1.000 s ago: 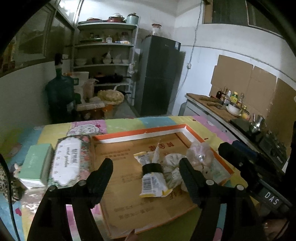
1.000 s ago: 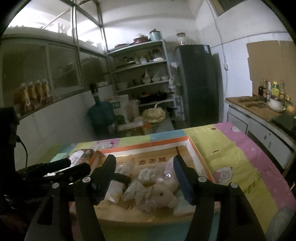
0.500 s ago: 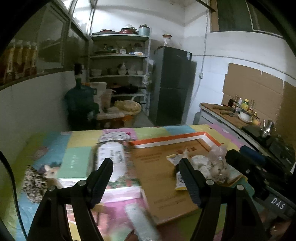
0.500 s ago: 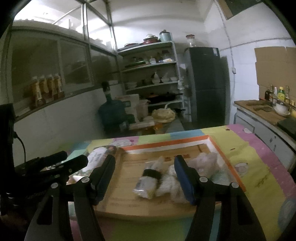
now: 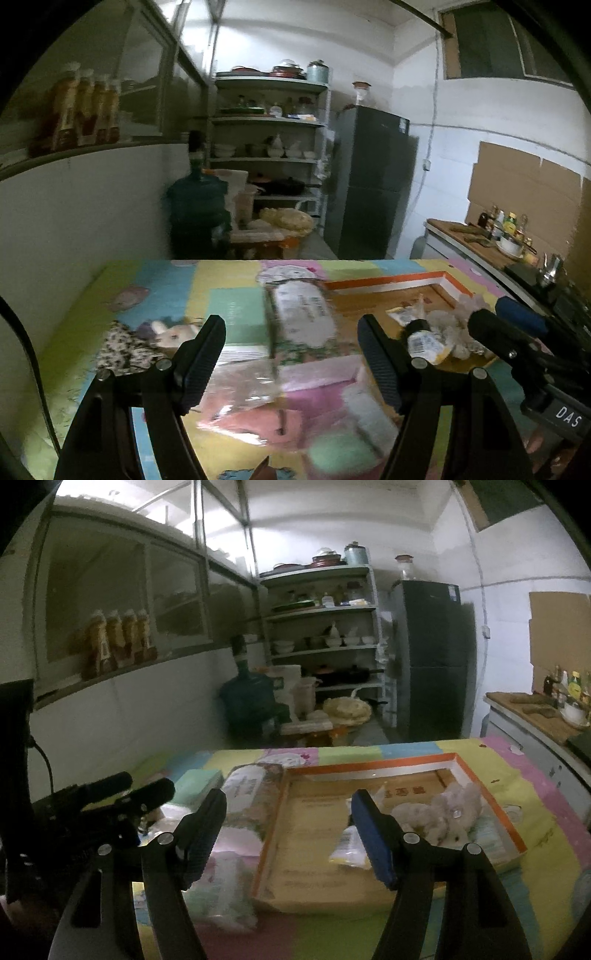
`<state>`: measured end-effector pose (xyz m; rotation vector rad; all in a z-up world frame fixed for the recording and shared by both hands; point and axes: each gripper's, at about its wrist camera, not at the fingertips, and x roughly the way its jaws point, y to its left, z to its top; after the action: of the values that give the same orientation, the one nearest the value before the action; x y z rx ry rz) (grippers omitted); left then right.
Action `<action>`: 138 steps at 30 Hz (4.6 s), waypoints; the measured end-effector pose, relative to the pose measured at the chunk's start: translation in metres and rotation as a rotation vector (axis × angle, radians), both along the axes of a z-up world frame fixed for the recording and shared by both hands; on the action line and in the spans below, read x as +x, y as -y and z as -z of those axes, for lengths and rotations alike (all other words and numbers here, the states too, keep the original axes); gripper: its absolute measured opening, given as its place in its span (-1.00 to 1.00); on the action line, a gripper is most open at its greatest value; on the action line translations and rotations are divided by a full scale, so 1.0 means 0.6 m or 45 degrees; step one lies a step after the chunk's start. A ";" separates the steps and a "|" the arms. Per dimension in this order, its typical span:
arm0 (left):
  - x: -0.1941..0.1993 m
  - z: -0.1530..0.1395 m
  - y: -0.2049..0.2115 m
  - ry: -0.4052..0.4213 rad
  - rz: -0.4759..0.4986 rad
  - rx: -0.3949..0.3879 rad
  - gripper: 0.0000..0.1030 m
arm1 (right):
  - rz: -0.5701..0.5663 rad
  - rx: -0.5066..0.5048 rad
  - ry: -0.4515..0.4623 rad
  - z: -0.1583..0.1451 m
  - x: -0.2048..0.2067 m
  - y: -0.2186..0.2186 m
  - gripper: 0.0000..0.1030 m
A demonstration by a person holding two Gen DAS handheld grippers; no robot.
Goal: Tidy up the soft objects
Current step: 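Move both grippers away from the tray toward the pile of soft items, then grasp the green bagged item with the left gripper while the right gripper grasps the white-green tissue packet, then carry the green bag and tissue packet in both grippers over the cardboard tray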
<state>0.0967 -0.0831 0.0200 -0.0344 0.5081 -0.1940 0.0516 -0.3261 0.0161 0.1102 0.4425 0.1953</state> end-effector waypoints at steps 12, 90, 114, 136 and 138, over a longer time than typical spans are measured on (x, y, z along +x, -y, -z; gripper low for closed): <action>-0.015 0.026 -0.101 -0.033 -0.078 -0.070 0.43 | -0.023 -0.094 -0.039 0.041 -0.019 -0.081 0.40; -0.096 0.086 -0.115 0.000 0.419 -0.070 -0.21 | -0.210 -0.126 -0.316 0.180 -0.009 -0.155 0.39; -0.073 0.064 -0.118 -0.015 0.344 -0.169 -0.21 | -0.113 -0.177 -0.194 0.121 -0.041 -0.138 -0.10; -0.022 0.012 0.054 -0.083 0.410 -0.198 -0.21 | 0.088 -0.194 -0.060 0.062 -0.057 0.022 -0.10; -0.016 0.009 0.070 -0.088 0.409 -0.196 -0.21 | 0.102 -0.197 -0.054 0.060 -0.056 0.040 -0.10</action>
<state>0.0873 -0.1253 0.0144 -0.1100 0.5656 -0.5477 0.0180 -0.3500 -0.0201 -0.0198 0.4932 0.0801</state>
